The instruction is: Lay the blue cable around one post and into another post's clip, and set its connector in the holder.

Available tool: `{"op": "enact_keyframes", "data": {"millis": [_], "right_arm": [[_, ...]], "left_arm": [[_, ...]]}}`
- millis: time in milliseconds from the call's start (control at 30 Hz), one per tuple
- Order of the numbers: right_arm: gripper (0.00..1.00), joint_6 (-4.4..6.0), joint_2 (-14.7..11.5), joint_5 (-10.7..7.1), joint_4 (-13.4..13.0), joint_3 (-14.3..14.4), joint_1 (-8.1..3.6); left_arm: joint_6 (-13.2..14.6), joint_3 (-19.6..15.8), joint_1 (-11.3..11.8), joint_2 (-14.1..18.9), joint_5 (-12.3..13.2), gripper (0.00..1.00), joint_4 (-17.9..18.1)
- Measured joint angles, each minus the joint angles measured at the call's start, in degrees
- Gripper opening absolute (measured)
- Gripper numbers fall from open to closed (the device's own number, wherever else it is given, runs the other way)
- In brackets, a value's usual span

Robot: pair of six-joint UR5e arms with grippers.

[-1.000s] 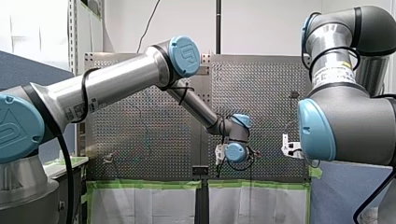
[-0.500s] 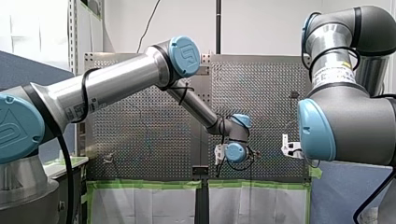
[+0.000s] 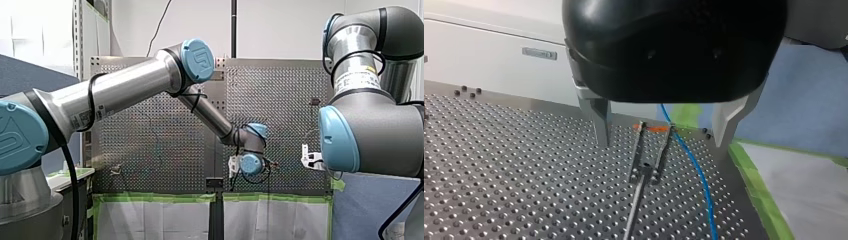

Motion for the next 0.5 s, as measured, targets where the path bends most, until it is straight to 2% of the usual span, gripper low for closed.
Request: {"op": "enact_keyframes", "data": {"millis": [133, 300, 500], "right_arm": [[0.00, -0.49, 0.0, 0.03, 1.4, 0.0, 0.05], [0.00, -2.52, 0.0, 0.97, 3.7, 0.0, 0.05], [0.00, -5.32, 0.0, 1.73, 6.5, 0.6, -0.05]], "left_arm": [[0.1, -0.6, 0.2, 0.0, -0.5, 1.00, 0.5], [0.0, -0.8, 1.2, 0.0, -2.4, 1.00, -0.3], [0.1, -0.8, 2.3, -0.1, -3.0, 1.00, -1.6]]}}
